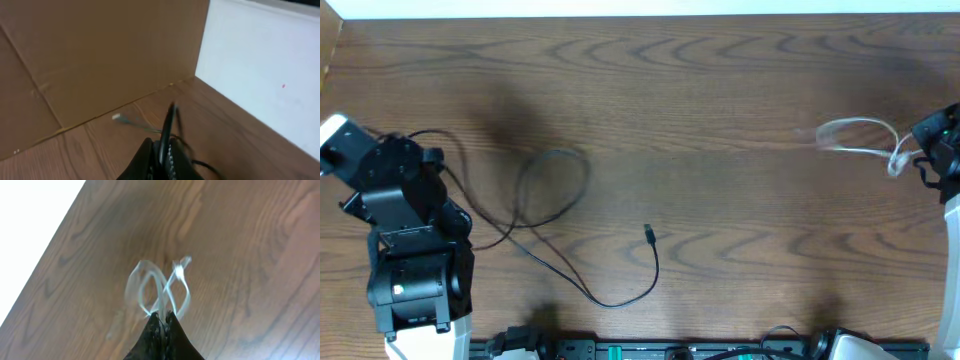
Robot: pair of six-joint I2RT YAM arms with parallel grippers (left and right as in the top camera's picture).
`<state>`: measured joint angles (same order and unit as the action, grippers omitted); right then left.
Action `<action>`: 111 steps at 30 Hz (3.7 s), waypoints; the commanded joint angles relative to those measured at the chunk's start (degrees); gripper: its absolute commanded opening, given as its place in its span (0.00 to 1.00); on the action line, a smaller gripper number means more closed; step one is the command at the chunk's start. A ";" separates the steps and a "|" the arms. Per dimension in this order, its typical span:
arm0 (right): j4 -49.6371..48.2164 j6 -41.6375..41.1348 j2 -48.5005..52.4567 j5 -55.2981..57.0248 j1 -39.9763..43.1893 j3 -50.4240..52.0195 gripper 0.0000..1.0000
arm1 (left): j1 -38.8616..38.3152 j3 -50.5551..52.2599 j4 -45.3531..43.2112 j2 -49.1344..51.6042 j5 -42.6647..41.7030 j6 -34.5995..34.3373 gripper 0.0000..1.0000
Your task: Untangle cables
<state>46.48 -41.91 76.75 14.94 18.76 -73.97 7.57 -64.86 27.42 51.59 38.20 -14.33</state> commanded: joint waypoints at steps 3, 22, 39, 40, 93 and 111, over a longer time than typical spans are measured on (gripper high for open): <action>-0.59 -0.87 -0.17 1.46 0.44 -0.09 0.01 | 0.24 -0.09 -0.11 -0.37 -6.80 -3.34 0.08; -36.98 27.96 1.11 6.91 7.98 -0.09 0.01 | -0.24 -0.09 -0.42 8.70 -46.12 4.96 0.07; -44.70 21.55 17.05 -14.56 30.84 -0.11 0.01 | -15.06 -0.09 -1.66 11.65 -52.98 12.83 0.07; -44.22 20.83 18.32 -15.80 31.04 -0.11 0.01 | -15.85 -0.09 -1.86 11.65 -52.98 12.85 0.08; -14.32 0.37 32.87 -17.79 3.26 -0.11 0.99 | -24.04 -0.09 5.20 11.65 -52.98 12.87 0.08; -19.96 4.50 32.22 -26.45 35.47 -4.02 0.33 | -24.06 -0.09 6.84 11.65 -52.98 14.58 0.08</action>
<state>27.53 -41.06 109.51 -1.30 47.57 -75.92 -16.29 -64.86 34.28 63.33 -13.89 -0.99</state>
